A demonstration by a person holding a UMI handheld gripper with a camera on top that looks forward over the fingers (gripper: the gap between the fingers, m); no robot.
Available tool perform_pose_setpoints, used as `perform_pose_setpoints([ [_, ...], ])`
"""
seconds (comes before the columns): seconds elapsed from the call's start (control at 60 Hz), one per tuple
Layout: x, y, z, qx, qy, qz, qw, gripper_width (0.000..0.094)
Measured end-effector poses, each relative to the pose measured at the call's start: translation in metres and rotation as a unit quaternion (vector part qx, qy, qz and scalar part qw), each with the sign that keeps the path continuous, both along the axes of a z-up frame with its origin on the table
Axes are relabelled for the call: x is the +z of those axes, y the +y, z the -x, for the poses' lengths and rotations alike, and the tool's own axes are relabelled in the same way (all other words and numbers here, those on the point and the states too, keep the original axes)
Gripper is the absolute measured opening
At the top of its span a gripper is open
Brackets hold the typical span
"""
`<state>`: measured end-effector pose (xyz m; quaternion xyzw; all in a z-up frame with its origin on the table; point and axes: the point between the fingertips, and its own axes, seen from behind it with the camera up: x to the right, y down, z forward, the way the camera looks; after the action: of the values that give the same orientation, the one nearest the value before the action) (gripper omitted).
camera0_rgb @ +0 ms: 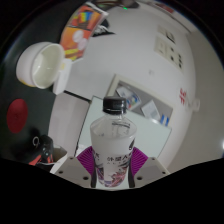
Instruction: Pour water
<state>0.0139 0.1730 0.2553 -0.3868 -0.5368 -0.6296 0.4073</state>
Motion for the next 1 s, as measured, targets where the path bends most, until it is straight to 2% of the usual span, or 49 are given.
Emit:
perform_pose_setpoints([
  [0.233, -0.072, 0.025, 0.055, 0.071, -0.178, 0.049, 0.980, 0.0412],
  [0.383, -0.083, 0.023, 0.052, 0.074, -0.175, 0.062, 0.980, 0.0412],
  [0.55, -0.048, 0.013, 0.058, 0.084, -0.094, 0.047, 0.991, 0.0415],
  [0.7, 0.018, -0.004, 0.050, 0.080, 0.140, 0.019, 0.987, 0.0415],
  [0.783, 0.046, -0.011, 0.037, 0.076, 0.314, 0.019, 0.946, 0.0412],
  [0.867, 0.052, -0.018, 0.029, 0.068, 0.476, 0.031, 0.876, 0.0413],
  [0.933, 0.037, -0.021, 0.024, 0.064, 0.593, 0.063, 0.800, 0.0413],
  [1.0, 0.005, -0.022, 0.022, 0.040, 0.683, 0.095, 0.723, 0.0413],
])
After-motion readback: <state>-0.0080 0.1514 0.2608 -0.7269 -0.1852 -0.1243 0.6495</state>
